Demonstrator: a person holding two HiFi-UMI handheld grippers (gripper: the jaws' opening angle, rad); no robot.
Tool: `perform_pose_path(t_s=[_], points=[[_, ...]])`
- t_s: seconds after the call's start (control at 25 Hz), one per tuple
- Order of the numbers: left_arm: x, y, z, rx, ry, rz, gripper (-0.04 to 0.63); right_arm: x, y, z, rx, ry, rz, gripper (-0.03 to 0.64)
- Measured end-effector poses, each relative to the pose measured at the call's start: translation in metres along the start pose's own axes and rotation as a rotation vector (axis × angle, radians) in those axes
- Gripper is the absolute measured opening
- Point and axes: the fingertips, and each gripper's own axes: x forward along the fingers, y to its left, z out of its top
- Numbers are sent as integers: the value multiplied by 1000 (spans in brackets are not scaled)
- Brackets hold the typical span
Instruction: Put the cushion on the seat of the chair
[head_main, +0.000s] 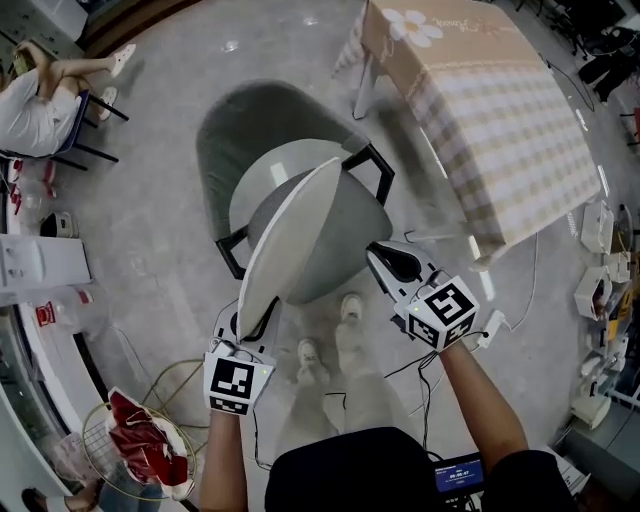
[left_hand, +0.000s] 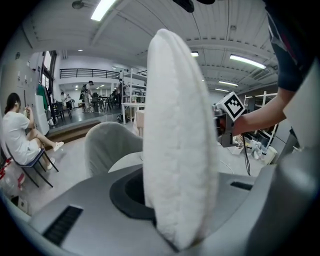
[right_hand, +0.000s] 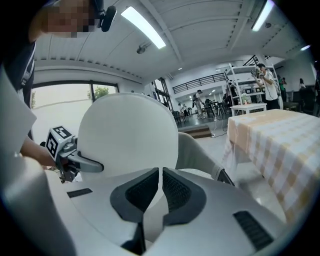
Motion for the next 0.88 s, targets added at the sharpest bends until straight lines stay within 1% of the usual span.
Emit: perform_pose_path(t_s=[0.12, 0.32, 0.48, 0.72, 0.88], points=[[1, -4, -3, -9, -3, -32, 72, 2, -2, -6, 5, 9, -5, 21], [4, -5, -10, -43, 0, -59, 72, 5, -9, -14, 30, 16, -18, 21], [19, -7, -26, -53, 40, -93, 72, 12, -15, -31, 47, 37, -25, 21], [48, -11, -46, -18, 113, -136, 72, 17, -25, -48, 72, 51, -41, 21], [66, -11, -54, -20, 141, -152, 72, 19, -31, -60, 81, 65, -45, 21]])
